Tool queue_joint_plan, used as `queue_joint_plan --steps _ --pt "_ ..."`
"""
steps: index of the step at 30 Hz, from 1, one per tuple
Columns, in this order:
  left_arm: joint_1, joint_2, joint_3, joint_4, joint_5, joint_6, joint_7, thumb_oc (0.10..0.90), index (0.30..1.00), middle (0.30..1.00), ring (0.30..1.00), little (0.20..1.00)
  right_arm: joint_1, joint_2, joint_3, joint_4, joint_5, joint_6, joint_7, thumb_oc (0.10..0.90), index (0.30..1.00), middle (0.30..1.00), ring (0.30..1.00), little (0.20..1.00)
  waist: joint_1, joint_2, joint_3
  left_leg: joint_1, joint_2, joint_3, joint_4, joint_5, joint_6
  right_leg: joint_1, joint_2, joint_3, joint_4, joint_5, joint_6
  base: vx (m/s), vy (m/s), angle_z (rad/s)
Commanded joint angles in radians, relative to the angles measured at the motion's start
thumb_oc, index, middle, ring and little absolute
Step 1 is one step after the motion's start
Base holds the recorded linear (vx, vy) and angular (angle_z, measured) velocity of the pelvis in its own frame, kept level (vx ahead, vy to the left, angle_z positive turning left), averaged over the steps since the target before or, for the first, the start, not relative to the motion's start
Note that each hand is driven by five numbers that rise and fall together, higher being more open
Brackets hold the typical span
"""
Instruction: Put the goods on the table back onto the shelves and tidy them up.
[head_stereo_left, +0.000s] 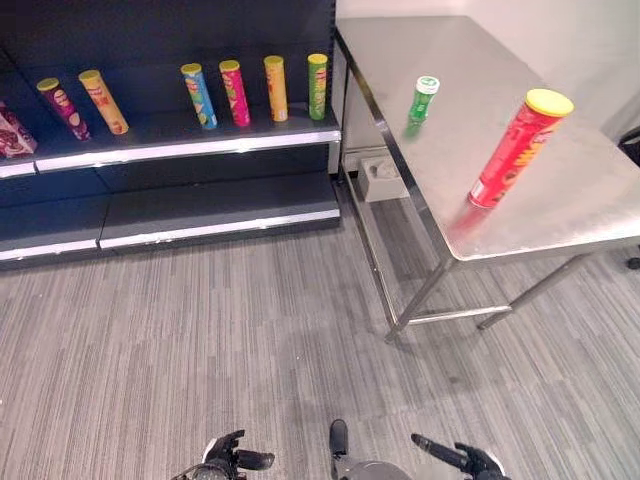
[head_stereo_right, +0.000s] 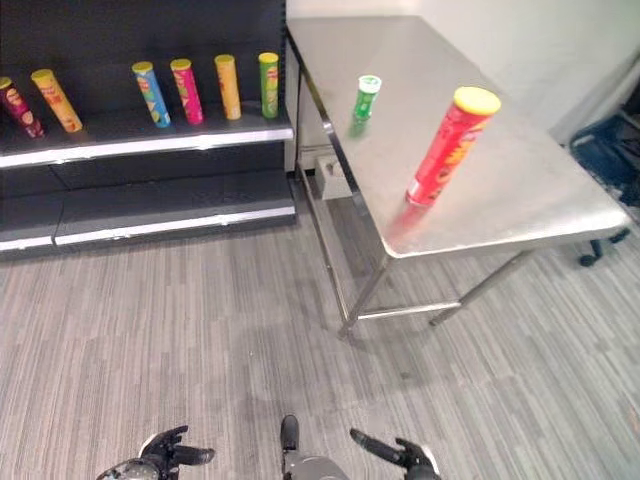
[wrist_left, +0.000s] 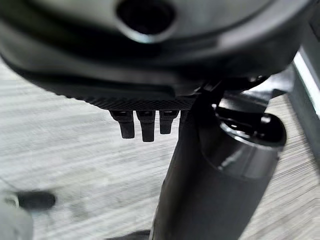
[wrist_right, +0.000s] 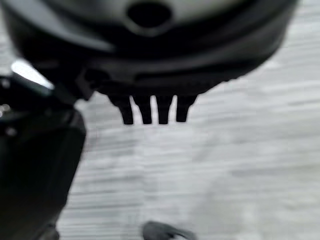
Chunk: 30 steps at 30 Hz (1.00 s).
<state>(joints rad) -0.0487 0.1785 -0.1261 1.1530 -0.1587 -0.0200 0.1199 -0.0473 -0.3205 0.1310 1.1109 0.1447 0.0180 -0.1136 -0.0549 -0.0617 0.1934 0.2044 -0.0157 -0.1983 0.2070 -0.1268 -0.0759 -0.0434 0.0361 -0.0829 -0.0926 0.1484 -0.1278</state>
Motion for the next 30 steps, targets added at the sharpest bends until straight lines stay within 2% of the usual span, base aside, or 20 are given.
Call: queue_joint_plan --steps 1,3,4,6,7,8,9,10,11,14,15,17,19,21,23,25,26,27,29,30 --pt "0.006 0.039 -0.042 -0.064 -0.032 -0.024 0.004 0.800 0.900 0.900 0.900 0.900 0.060 -0.057 0.005 0.002 0.026 -0.011 -0.017 0.800 0.900 0.900 0.900 0.900 -0.008 -0.004 0.000 -0.163 0.004 0.059 0.107 0.063 0.000 0.000 -0.056 0.067 0.053 -0.059 0.195 0.05 -0.162 0.09" --pt "0.008 0.033 -0.052 -0.093 -0.047 -0.026 0.001 0.800 0.900 0.900 0.900 0.900 0.048 -0.059 0.005 0.021 0.035 -0.006 -0.020 0.800 0.900 0.900 0.900 0.900 0.000 -0.017 0.012 -0.242 0.023 0.150 0.118 0.056 0.022 0.038 -0.078 0.059 0.040 -0.076 0.195 0.13 -0.042 0.27" --pt "0.012 0.034 -0.056 -0.109 -0.053 -0.026 -0.003 0.800 0.900 0.900 0.900 0.900 0.047 -0.060 -0.005 0.021 0.047 -0.006 -0.022 0.800 0.900 0.900 0.900 0.900 0.012 -0.019 0.015 -0.254 0.035 0.175 0.001 0.044 0.024 0.061 -0.092 0.057 0.030 -0.083 0.207 0.19 0.056 0.47" --pt "0.014 0.036 -0.061 -0.113 -0.057 -0.026 0.001 0.800 0.900 0.900 0.900 0.900 0.045 -0.061 -0.014 0.016 0.057 -0.007 -0.028 0.800 0.900 0.900 0.900 0.900 0.025 -0.003 0.017 -0.308 0.051 0.155 -0.112 0.131 0.009 0.076 -0.084 0.062 0.018 -0.092 0.212 0.13 0.078 0.21" --pt "0.015 0.036 -0.061 -0.113 -0.057 -0.026 0.001 0.800 0.900 0.900 0.900 0.900 0.046 -0.062 -0.014 0.016 0.057 -0.007 -0.028 0.800 0.900 0.900 0.900 0.900 0.025 -0.003 0.019 -0.302 0.051 0.155 -0.120 0.134 0.009 0.079 -0.084 0.062 0.018 -0.093 0.212 0.16 0.115 -0.04" --pt "0.019 0.038 -0.062 -0.116 -0.059 -0.026 0.001 0.800 0.900 0.900 0.900 0.900 0.045 -0.062 -0.020 0.010 0.063 -0.007 -0.034 0.800 0.900 0.900 0.900 0.900 0.043 0.017 0.020 -0.335 0.047 0.126 -0.240 0.196 -0.003 0.108 -0.075 0.078 0.011 -0.117 0.215 0.18 0.144 -0.20" --pt "0.020 0.039 -0.064 -0.108 -0.054 -0.027 0.004 0.800 0.900 0.900 0.900 0.900 0.044 -0.066 -0.023 0.014 0.062 -0.007 -0.038 0.800 0.900 0.900 0.900 0.900 0.049 0.024 0.020 -0.354 0.044 0.121 -0.256 0.210 -0.007 0.126 -0.078 0.085 0.010 -0.130 0.218 0.23 0.197 -0.71" --pt "0.020 0.037 -0.065 -0.101 -0.052 -0.028 0.001 0.800 0.900 0.900 0.900 0.900 0.041 -0.066 -0.026 0.015 0.062 -0.007 -0.037 0.800 0.900 0.900 0.900 0.900 0.047 0.033 0.013 -0.334 0.046 0.115 -0.286 0.207 -0.010 0.127 -0.074 0.096 0.012 -0.135 0.221 0.28 0.447 -0.88" --pt "0.023 0.037 -0.074 -0.081 -0.019 -0.033 -0.002 0.800 0.900 0.900 0.900 0.900 0.038 -0.063 -0.037 0.018 0.051 -0.007 -0.036 0.800 0.900 0.900 0.900 0.900 0.039 0.059 -0.017 -0.269 0.033 0.121 -0.294 0.206 0.007 0.121 -0.105 0.133 0.017 -0.135 0.242 0.27 0.502 -1.13" --pt "0.014 0.056 -0.058 -0.054 -0.016 -0.031 0.002 0.800 0.900 0.900 0.900 0.900 0.025 -0.064 -0.046 0.004 0.048 -0.004 -0.035 0.800 0.900 0.900 0.900 0.900 0.044 0.061 -0.013 -0.232 0.004 0.164 -0.294 0.176 0.041 0.069 -0.147 0.187 0.146 -0.148 0.274 0.14 0.422 -1.00" --pt "0.010 0.070 -0.045 -0.048 -0.011 -0.028 0.007 0.800 0.900 0.900 0.900 0.900 0.015 -0.069 -0.047 -0.010 0.043 -0.005 -0.031 0.800 0.900 0.900 0.900 0.900 0.043 0.059 0.001 -0.211 -0.006 0.185 -0.294 0.157 0.057 0.019 -0.157 0.206 0.249 -0.118 0.296 0.03 0.199 -1.01" --pt "0.005 0.077 -0.035 -0.041 -0.012 -0.028 0.010 0.800 0.900 0.900 0.900 0.900 0.005 -0.074 -0.048 -0.019 0.043 -0.006 -0.033 0.800 0.900 0.900 0.900 0.900 0.041 0.054 0.014 -0.200 -0.011 0.205 -0.294 0.151 0.064 -0.010 -0.163 0.219 0.296 -0.081 0.308 0.00 0.140 -0.52" --pt "0.005 0.095 -0.021 -0.022 -0.018 -0.027 0.016 0.800 0.900 0.900 0.900 0.900 -0.001 -0.069 -0.047 -0.040 0.055 -0.009 -0.033 0.800 0.900 0.900 0.900 0.900 0.041 0.053 0.034 -0.190 0.004 0.231 -0.294 0.138 0.067 -0.080 -0.183 0.177 0.381 -0.042 0.302 0.03 0.083 -0.06" --pt "0.008 0.101 -0.017 -0.006 -0.010 -0.027 0.018 0.800 0.900 0.900 0.900 0.900 0.002 -0.076 -0.048 -0.052 0.056 -0.012 -0.029 0.800 0.900 0.900 0.900 0.900 0.039 0.042 0.030 -0.174 0.003 0.239 -0.294 0.117 0.063 -0.083 -0.190 0.117 0.288 -0.055 0.291 0.17 -0.045 -0.32" --pt "-0.005 0.104 -0.025 0.023 0.005 -0.019 0.022 0.800 0.900 0.900 0.900 0.900 -0.007 -0.105 -0.042 -0.006 0.050 -0.003 -0.029 0.800 0.900 0.900 0.900 0.900 0.012 0.021 0.032 -0.142 0.000 0.226 -0.294 0.084 0.052 -0.106 -0.163 0.101 0.050 -0.007 0.310 0.31 -0.215 -0.25" --pt "-0.003 0.093 -0.019 0.011 0.000 -0.023 0.025 0.800 0.900 0.900 0.900 0.900 0.006 -0.106 -0.045 0.010 0.045 0.001 -0.023 0.800 0.900 0.900 0.900 0.900 0.014 0.005 0.021 -0.122 0.005 0.220 -0.294 0.075 0.045 -0.078 -0.164 0.104 0.042 0.011 0.302 0.27 -0.309 0.38" --pt "-0.002 0.085 -0.023 0.001 -0.004 -0.026 0.025 0.800 0.900 0.900 0.900 0.900 0.025 -0.110 -0.059 0.051 0.046 0.003 -0.026 0.800 0.900 0.900 0.900 0.900 0.012 0.000 0.004 -0.108 0.040 0.209 -0.294 0.075 0.027 -0.042 -0.152 0.088 0.022 0.008 0.286 0.22 -0.318 0.86" --pt "-0.002 0.085 -0.023 0.001 -0.004 -0.026 0.025 0.800 0.900 0.900 0.900 0.900 0.025 -0.110 -0.059 0.051 0.046 0.003 -0.026 0.800 0.900 0.900 0.900 0.900 0.012 0.000 0.004 -0.107 0.040 0.209 -0.294 0.074 0.027 -0.041 -0.152 0.087 0.022 0.008 0.286 0.22 -0.400 0.79" --pt "-0.002 0.074 -0.023 -0.008 -0.013 -0.028 0.027 0.800 0.900 0.900 0.900 0.900 0.050 -0.112 -0.099 0.125 0.069 0.003 -0.040 0.800 0.900 0.900 0.900 0.900 0.006 0.005 -0.012 -0.089 0.102 0.215 -0.287 0.080 -0.006 0.005 -0.105 0.073 0.005 -0.037 0.264 0.18 -0.485 0.05" --pt "-0.004 0.070 -0.030 -0.025 -0.019 -0.030 0.026 0.800 0.900 0.900 0.900 0.900 0.065 -0.115 -0.127 0.156 0.091 0.001 -0.050 0.800 0.900 0.900 0.900 0.900 -0.002 0.002 -0.005 -0.114 0.124 0.219 -0.200 0.065 -0.018 0.031 -0.088 0.073 0.005 -0.060 0.247 0.14 -0.557 0.03"
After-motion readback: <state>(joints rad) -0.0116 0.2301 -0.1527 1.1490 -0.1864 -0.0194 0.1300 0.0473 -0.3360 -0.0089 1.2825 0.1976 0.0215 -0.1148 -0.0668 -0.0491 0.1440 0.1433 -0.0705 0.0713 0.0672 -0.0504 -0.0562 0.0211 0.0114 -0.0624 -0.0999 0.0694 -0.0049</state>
